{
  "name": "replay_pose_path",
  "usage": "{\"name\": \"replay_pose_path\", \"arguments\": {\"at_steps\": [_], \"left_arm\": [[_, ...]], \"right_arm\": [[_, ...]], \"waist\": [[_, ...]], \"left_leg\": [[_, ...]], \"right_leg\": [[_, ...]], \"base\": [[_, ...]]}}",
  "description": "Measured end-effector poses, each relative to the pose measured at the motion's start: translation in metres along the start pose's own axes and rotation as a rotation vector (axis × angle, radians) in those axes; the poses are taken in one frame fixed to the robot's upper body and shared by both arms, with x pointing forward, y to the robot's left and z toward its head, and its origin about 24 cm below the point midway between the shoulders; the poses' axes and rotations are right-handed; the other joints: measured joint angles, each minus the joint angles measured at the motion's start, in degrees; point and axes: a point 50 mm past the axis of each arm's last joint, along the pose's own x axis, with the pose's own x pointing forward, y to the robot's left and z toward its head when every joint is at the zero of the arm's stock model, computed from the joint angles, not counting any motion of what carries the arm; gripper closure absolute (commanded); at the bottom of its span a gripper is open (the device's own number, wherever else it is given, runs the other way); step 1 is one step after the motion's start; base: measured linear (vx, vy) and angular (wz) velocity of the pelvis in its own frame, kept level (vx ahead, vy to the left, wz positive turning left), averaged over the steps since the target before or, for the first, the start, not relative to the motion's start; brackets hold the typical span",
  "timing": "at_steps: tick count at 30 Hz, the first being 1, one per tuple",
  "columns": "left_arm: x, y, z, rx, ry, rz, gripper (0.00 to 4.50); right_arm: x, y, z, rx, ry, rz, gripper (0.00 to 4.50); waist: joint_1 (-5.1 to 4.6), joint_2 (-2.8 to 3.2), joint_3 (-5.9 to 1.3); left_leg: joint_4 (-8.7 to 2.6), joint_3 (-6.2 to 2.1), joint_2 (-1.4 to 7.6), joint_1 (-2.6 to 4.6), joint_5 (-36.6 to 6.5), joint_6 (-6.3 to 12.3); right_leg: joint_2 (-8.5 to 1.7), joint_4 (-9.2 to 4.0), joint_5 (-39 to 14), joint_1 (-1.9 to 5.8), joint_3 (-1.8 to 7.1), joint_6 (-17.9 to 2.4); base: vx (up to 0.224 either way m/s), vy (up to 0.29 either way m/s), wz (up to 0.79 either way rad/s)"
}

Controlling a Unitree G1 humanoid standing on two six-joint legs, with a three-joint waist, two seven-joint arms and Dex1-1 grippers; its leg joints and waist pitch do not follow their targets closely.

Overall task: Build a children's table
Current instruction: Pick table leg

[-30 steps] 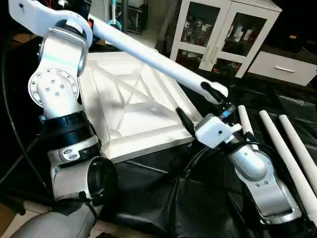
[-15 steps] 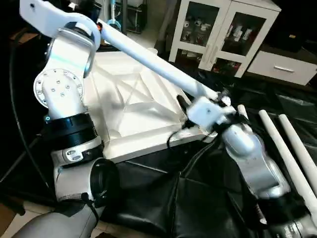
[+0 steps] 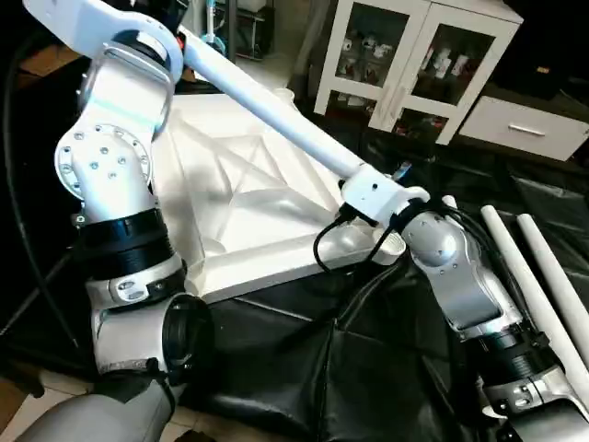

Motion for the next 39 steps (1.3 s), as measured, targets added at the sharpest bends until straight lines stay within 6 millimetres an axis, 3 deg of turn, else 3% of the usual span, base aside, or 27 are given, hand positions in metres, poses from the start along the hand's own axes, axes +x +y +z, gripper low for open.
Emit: {"name": "replay_pose_path", "arguments": {"at_steps": [4, 9, 14, 15, 22, 23, 28, 34, 39], "left_arm": [[0.000, -0.001, 0.000, 0.013, -0.002, -0.012, 3.22], [-0.001, -0.004, -0.002, 0.033, 0.001, -0.025, 3.22], [-0.001, -0.006, -0.003, 0.039, 0.005, -0.039, 3.22], [-0.001, -0.006, -0.003, 0.039, 0.005, -0.041, 3.22], [-0.001, -0.006, -0.002, 0.048, 0.003, -0.043, 3.22], [-0.001, -0.005, -0.001, 0.053, 0.003, -0.041, 2.52], [-0.001, -0.005, 0.003, 0.065, 0.002, -0.113, 2.41], [-0.008, -0.012, 0.007, 0.098, 0.025, -0.371, 1.93], [-0.016, -0.002, 0.005, 0.172, 0.069, -0.542, 1.60]], "right_arm": [[0.000, 0.003, 0.000, 0.007, 0.011, 0.026, 1.45], [0.001, 0.005, -0.001, 0.029, 0.021, 0.046, 2.09], [0.001, 0.005, -0.001, 0.052, 0.021, 0.050, 2.29], [0.001, 0.005, -0.001, 0.053, 0.022, 0.050, 2.53], [0.001, 0.005, -0.001, 0.070, 0.018, 0.050, 2.63], [0.001, 0.005, 0.000, 0.077, 0.015, 0.052, 2.63], [0.001, 0.004, 0.000, 0.135, -0.005, 0.060, 2.64], [0.001, 0.000, 0.002, 0.249, -0.042, 0.064, 2.64], [-0.002, -0.008, 0.003, 0.345, -0.087, 0.060, 2.65]], "waist": [[0.02, 0.00, 0.00], [0.00, 0.01, 0.01], [0.01, 0.00, 0.01], [0.01, 0.00, 0.00], [-0.01, 0.00, 0.00], [-0.02, 0.00, 0.00], [0.08, 0.00, 0.00], [0.13, 0.01, 0.00], [0.00, 0.04, 0.02]], "left_leg": [[0.01, 0.00, 0.00, 0.00, 0.0, 0.00], [0.02, 0.00, 0.00, 0.01, 0.0, 0.00], [0.02, 0.00, 0.00, 0.01, 0.0, -0.01], [0.02, 0.00, 0.00, 0.02, 0.0, -0.01], [0.03, 0.00, 0.00, 0.02, 0.0, -0.01], [0.03, 0.00, 0.00, 0.03, 0.0, -0.01], [0.03, 0.00, 0.00, 0.03, 0.0, -0.01], [0.04, 0.01, 0.00, 0.05, 0.0, -0.02], [0.04, 0.04, 0.01, 0.11, 0.0, -0.05]], "right_leg": [[0.00, 0.01, 0.0, 0.00, 0.00, 0.0], [0.00, 0.03, 0.0, 0.00, 0.00, 0.0], [0.00, 0.04, 0.0, 0.00, 0.01, 0.0], [0.00, 0.04, 0.0, 0.00, 0.01, 0.0], [0.00, 0.06, 0.0, 0.00, 0.01, 0.0], [0.00, 0.07, 0.0, 0.00, 0.01, 0.0], [0.00, 0.08, 0.0, 0.00, 0.00, 0.0], [-0.01, 0.13, 0.0, -0.01, 0.01, 0.0], [-0.01, 0.18, 0.0, -0.01, 0.04, -0.1]], "base": [[0.000, 0.000, 0.00], [0.000, 0.000, 0.00], [0.000, 0.000, 0.00], [0.000, 0.000, 0.00], [0.000, 0.000, 0.00], [0.000, 0.000, 0.00], [0.000, 0.000, 0.00], [0.000, 0.000, 0.00], [0.000, 0.000, 0.00]]}}
